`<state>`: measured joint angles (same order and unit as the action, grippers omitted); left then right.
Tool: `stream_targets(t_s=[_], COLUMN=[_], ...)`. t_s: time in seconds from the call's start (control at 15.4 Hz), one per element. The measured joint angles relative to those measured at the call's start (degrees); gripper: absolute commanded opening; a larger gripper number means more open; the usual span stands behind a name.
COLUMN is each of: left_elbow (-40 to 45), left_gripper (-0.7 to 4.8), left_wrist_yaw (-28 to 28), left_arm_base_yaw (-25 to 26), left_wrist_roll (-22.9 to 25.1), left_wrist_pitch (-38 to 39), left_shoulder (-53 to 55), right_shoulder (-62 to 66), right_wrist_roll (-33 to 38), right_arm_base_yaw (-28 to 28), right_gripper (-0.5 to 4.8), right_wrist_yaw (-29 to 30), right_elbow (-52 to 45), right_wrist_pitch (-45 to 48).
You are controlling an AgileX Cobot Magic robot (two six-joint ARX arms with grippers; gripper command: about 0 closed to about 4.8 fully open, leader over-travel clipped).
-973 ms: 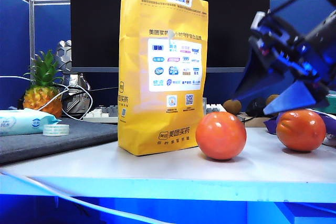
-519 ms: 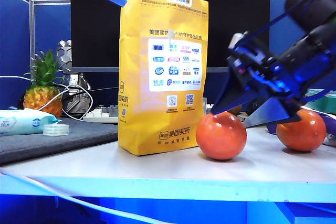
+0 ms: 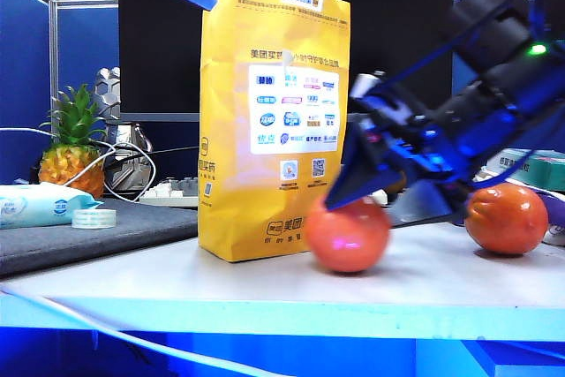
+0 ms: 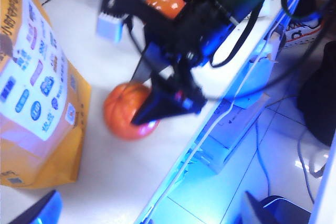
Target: Pick up the orange and throw it into the yellow paper bag.
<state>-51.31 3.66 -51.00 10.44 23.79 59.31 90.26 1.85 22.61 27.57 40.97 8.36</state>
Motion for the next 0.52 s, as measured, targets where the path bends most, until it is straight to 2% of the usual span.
stream_targets(t_s=[0.06, 0.13, 0.19, 0.26, 0.32, 0.52], left_elbow=[0.0, 0.0, 0.0, 0.0, 0.0, 0.0], left_gripper=[4.79, 4.79, 4.79, 4.79, 4.79, 4.79], left_wrist_yaw=[0.0, 0.0, 0.1, 0.1, 0.1, -5.3], left_arm_base_yaw=[0.0, 0.0, 0.0, 0.0, 0.0, 0.0], left_wrist_roll=[0.0, 0.0, 0.0, 0.0, 0.0, 0.7], left_wrist_pitch=[0.0, 0.0, 0.0, 0.0, 0.0, 0.0], left_shoulder=[0.0, 0.0, 0.1, 0.1, 0.1, 0.0], right_shoulder=[0.4, 0.5, 0.5, 0.5, 0.5, -1.3], right_wrist_roll=[0.0, 0.0, 0.1, 0.0, 0.0, 0.9], right_arm_base_yaw=[1.3, 1.9, 2.2, 2.2, 2.2, 2.1], right_gripper=[4.79, 2.53, 1.74, 1.66, 0.70, 0.40], right_wrist_yaw=[-1.1, -2.0, -2.7, -2.9, -2.9, -1.9], right_elbow=[0.3, 0.3, 0.3, 0.3, 0.3, 0.3], right_wrist_pitch=[0.5, 0.8, 1.0, 1.0, 1.0, -3.3])
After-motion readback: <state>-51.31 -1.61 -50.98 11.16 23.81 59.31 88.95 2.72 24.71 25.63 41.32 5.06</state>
